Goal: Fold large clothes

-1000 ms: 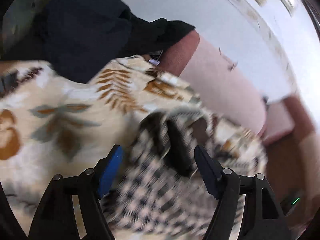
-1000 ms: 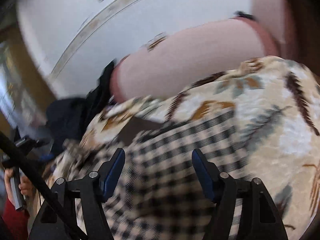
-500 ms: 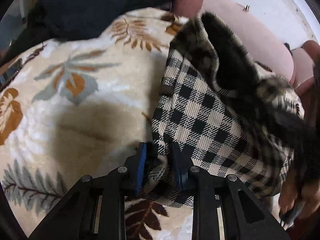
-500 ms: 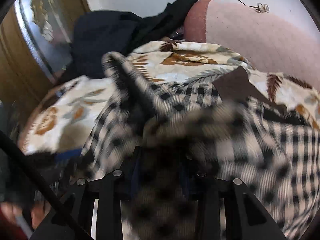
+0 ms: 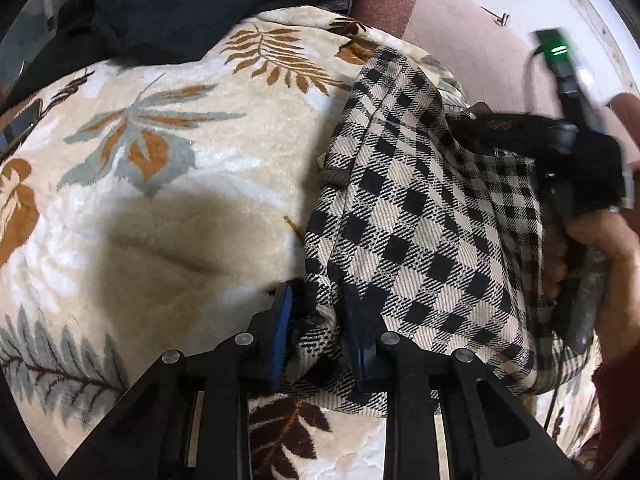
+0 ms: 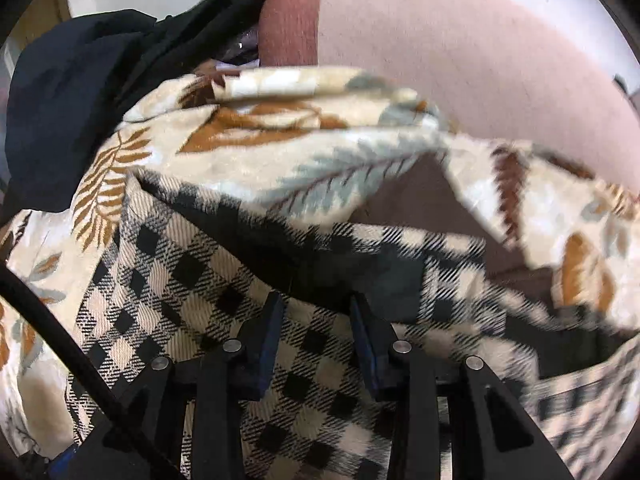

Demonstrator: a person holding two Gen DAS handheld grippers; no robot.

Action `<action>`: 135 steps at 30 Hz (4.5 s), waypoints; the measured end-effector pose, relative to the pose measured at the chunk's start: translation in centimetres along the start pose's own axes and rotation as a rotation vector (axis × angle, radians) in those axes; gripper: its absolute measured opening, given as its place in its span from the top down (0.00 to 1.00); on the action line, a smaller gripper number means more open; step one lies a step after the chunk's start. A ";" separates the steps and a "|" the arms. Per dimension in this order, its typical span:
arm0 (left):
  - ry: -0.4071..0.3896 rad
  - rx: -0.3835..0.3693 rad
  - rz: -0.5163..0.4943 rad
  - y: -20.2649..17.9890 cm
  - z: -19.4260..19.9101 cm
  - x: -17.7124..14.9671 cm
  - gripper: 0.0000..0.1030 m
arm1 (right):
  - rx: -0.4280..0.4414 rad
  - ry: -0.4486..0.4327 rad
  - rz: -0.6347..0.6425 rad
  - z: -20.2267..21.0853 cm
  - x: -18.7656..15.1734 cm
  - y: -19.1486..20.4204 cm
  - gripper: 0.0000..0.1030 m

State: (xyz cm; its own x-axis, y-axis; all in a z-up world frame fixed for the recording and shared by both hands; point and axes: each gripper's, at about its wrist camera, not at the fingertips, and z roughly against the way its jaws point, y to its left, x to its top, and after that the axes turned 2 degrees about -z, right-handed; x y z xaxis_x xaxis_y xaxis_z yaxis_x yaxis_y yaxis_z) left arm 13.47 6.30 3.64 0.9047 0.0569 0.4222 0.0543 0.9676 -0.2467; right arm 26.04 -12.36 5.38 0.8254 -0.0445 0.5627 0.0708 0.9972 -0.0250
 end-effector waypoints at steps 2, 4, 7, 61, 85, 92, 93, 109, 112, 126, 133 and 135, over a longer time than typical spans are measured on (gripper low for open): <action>0.000 0.000 0.005 0.1 0.1 0.2 0.76 | 0.031 -0.061 0.020 3.1 0.0 0.3 0.64; -0.016 0.008 -0.005 -0.2 0.7 0.0 0.76 | 0.082 -0.079 0.034 5.3 -0.6 0.7 0.64; -0.065 0.020 -0.024 -0.5 2.3 -0.3 0.76 | 0.145 -0.092 0.057 7.9 -3.2 1.2 0.64; -0.152 0.189 -0.175 -3.0 2.3 -1.5 0.65 | -0.110 -0.066 -0.670 15.9 -26.2 -32.8 0.96; -0.208 0.176 -0.324 -8.6 1.8 -3.3 0.64 | -0.068 -0.178 -0.212 11.1 -19.3 -14.9 0.80; -0.150 0.217 -0.302 -7.4 0.5 -3.6 0.59 | 0.145 -0.109 -0.102 11.4 -21.3 -10.3 0.72; -0.152 0.218 -0.303 -7.4 0.5 -3.7 0.59 | 0.149 -0.071 -0.090 10.7 -21.6 -9.7 0.70; -0.122 0.328 -0.161 -3.5 3.2 -5.0 0.52 | -0.051 -0.020 -0.265 13.3 -25.3 -14.8 0.56; -0.133 0.263 -0.100 -1.9 4.4 -4.9 0.52 | -0.157 -0.064 -0.247 14.9 -25.7 -15.4 0.55; -0.233 0.155 -0.170 -4.1 7.8 -5.1 0.52 | -0.045 -0.223 -0.092 16.6 -22.8 -8.4 0.55; -0.179 0.142 -0.191 -4.8 5.3 -4.1 0.52 | 0.176 -0.150 -0.057 11.2 -14.8 -3.6 0.55; -0.168 0.138 -0.187 -4.6 4.9 -3.9 0.52 | 0.184 -0.116 -0.007 8.9 -12.6 -1.1 0.55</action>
State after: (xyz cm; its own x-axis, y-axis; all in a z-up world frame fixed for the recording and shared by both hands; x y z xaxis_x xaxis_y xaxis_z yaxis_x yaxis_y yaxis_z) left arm 7.62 2.87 7.41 0.8013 -0.0966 0.5905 0.1450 0.9888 -0.0350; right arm 10.56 -12.31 5.60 0.7544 -0.0548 0.6541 -0.0359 0.9916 0.1245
